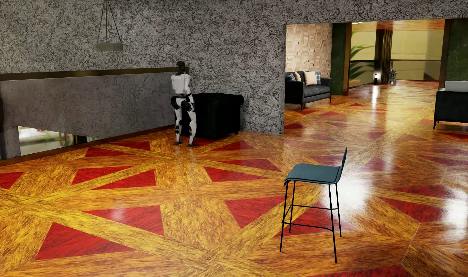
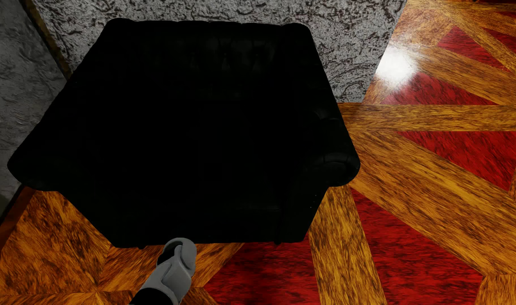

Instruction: Go to the armchair

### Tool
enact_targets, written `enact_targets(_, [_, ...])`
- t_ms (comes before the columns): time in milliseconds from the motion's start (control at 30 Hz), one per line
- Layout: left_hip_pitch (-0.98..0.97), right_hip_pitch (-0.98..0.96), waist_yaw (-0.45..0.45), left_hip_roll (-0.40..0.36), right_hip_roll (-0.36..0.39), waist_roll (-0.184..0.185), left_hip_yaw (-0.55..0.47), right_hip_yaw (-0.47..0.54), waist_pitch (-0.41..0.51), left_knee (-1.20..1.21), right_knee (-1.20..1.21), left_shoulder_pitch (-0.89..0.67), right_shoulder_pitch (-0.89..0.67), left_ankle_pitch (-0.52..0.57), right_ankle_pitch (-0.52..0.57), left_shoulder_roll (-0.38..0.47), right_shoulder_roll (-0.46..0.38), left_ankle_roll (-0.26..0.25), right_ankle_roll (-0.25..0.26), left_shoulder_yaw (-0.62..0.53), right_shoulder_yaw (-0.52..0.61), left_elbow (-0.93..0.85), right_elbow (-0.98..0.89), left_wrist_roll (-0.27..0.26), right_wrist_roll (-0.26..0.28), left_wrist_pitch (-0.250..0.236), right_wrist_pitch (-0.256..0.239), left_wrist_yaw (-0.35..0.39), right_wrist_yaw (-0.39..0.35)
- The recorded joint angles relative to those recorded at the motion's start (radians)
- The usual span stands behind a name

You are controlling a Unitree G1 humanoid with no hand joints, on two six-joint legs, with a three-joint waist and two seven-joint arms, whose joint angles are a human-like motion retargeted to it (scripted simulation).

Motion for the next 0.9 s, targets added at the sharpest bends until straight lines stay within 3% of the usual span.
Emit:
enact_targets(133, [0.033, 0.037, 0.013, 0.050, 0.051, 0.019, 0.035, 0.004, -0.017, -0.034, -0.087, 0.136, -0.101, -0.009, 0.029, -0.042, -0.019, -0.017, 0.040, 0.064, 0.027, 0.045, -0.107, -0.060, -0.014, 0.026, -0.041, 0.005, -0.037])
enact_targets(233, [0.071, 0.070, 0.020, 0.087, 0.100, 0.037, 0.080, 0.043, -0.029, -0.058, -0.151, 0.247, -0.164, -0.015, 0.051, -0.066, 0.010, -0.030, 0.023, 0.031, 0.039, 0.213, -0.185, -0.069, 0.031, 0.112, -0.095, -0.095, -0.115])
enact_targets(333, [0.098, 0.088, 0.022, 0.109, 0.125, 0.054, 0.111, 0.068, -0.033, -0.066, -0.172, 0.352, -0.192, -0.024, 0.054, -0.110, 0.016, -0.039, 0.019, 0.000, 0.081, 0.357, -0.228, -0.084, 0.041, 0.207, -0.139, -0.211, -0.103])
enact_targets(367, [0.103, 0.089, 0.024, 0.115, 0.130, 0.059, 0.118, 0.075, -0.032, -0.065, -0.172, 0.391, -0.194, -0.028, 0.052, -0.119, 0.019, -0.042, 0.018, 0.007, 0.095, 0.357, -0.234, -0.095, 0.042, 0.210, -0.143, -0.219, -0.099])
enact_targets(467, [0.113, 0.096, 0.037, 0.124, 0.137, 0.074, 0.121, 0.076, -0.027, -0.060, -0.165, 0.497, -0.175, -0.037, 0.041, -0.106, 0.024, -0.049, 0.017, -0.027, 0.111, 0.300, -0.204, -0.059, 0.051, 0.150, -0.121, -0.231, -0.093])
enact_targets(533, [0.112, 0.104, 0.045, 0.123, 0.134, 0.082, 0.106, 0.061, -0.023, -0.055, -0.159, 0.522, -0.156, -0.040, 0.032, -0.103, 0.032, -0.051, 0.015, 0.010, 0.089, 0.263, -0.138, -0.078, 0.051, 0.144, -0.079, -0.203, -0.087])
enact_targets(633, [0.102, 0.116, 0.048, 0.109, 0.117, 0.088, 0.063, 0.019, -0.017, -0.049, -0.145, 0.459, -0.138, -0.039, 0.015, -0.086, 0.048, -0.053, 0.012, 0.005, 0.003, 0.245, -0.009, -0.050, 0.062, 0.163, 0.019, -0.190, -0.077])
enact_targets(700, [0.093, 0.121, 0.044, 0.095, 0.101, 0.089, 0.030, -0.012, -0.014, -0.046, -0.133, 0.388, -0.122, -0.037, 0.003, -0.065, 0.054, -0.054, 0.011, 0.004, -0.033, 0.233, 0.054, -0.033, 0.059, 0.150, 0.058, -0.185, -0.065])
enact_targets(900, [0.069, 0.110, 0.022, 0.071, 0.077, 0.087, -0.010, -0.050, -0.006, -0.044, -0.116, 0.224, -0.092, -0.029, -0.006, -0.039, 0.061, -0.053, 0.010, -0.001, -0.068, 0.120, 0.000, -0.010, 0.038, 0.079, -0.005, -0.085, -0.056])
